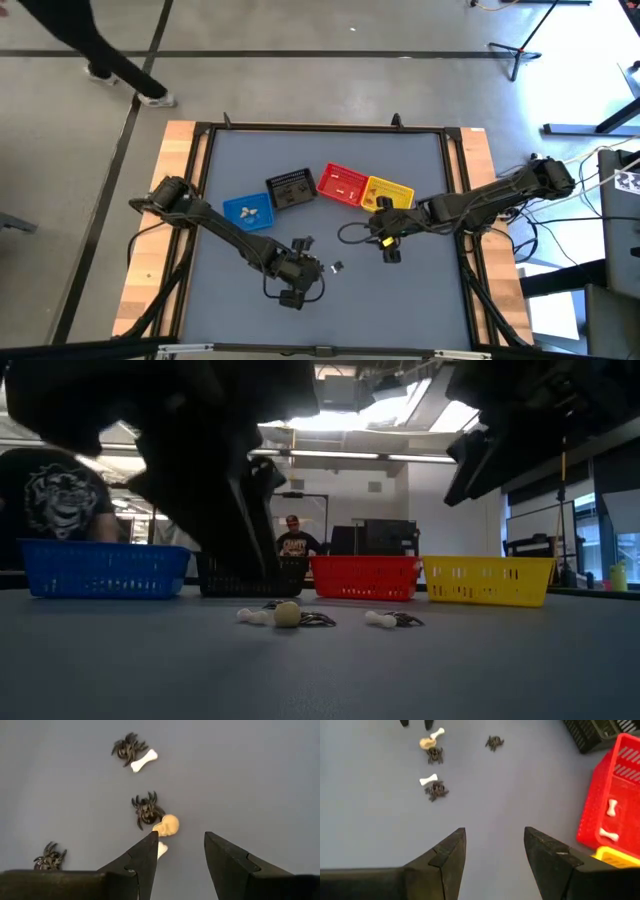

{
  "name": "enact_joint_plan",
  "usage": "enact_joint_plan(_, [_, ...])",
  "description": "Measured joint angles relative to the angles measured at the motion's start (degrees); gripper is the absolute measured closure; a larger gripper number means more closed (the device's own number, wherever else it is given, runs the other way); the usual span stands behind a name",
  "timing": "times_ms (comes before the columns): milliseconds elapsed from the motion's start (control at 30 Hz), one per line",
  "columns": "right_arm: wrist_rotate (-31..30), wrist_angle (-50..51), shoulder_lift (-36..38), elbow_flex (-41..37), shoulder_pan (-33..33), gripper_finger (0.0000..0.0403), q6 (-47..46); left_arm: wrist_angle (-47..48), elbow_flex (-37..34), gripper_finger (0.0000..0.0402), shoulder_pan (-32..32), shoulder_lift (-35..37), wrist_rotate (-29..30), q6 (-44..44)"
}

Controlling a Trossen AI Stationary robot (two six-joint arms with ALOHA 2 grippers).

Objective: Sort Halloween decoration
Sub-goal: Put the white bone toy into the red bin

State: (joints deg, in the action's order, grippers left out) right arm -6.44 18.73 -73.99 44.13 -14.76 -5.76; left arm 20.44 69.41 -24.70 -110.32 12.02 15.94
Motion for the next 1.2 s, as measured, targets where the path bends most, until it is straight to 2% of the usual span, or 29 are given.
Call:
enact_joint_plan(233, [3.14,-5.73,-0.53,-1.06,0.02,0.0203,0.01,0.65,-0.01,0.0249,1.40,-2.32,-1.21,0.09])
enact_joint_plan(400, [5.54,-5.80,-0.69,-1.06,0.07,0.0203,0.02,1.71,-0.02,0.0249,2.39,-2.32,-1.21,0.04])
enact_joint_plan(800, [5.60,-5.76,-0.83,-1.06,0.07,0.0203,0.02,4.26,0.02,0.0251,3.36,-2.23,-3.96,0.02])
enact_joint_plan(1200, [5.60,-5.78,-0.83,-1.06,0.04,0.0203,0.04,4.31,0.02,0.0321,3.32,-2.23,-4.20,0.00])
